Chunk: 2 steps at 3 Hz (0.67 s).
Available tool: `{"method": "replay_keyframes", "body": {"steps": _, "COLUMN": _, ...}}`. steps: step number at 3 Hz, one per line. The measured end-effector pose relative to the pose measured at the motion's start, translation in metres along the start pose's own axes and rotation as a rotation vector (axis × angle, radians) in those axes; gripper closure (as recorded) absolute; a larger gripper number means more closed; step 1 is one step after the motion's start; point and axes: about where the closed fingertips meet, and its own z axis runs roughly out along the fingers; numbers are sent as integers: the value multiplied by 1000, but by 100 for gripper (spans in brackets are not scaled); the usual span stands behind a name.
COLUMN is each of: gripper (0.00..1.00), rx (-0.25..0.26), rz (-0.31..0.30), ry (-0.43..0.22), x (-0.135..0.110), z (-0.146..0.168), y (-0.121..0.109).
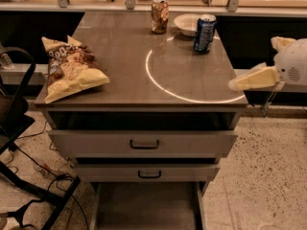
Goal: Move pepsi can near brown chip bag
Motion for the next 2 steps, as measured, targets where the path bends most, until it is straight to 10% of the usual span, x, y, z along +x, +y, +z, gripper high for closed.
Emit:
{"method": "replay_keyframes", "body": {"steps": 1, "gripper": 0, "rx": 124, "rz": -63, "ry": -218, "x": -33, "z": 21, "y": -22}}
{"method": "replay_keyframes", "body": {"steps": 2, "gripper": 0, "rx": 139, "rz": -85, "ry": -229, "x": -47, "z": 23, "y": -21}}
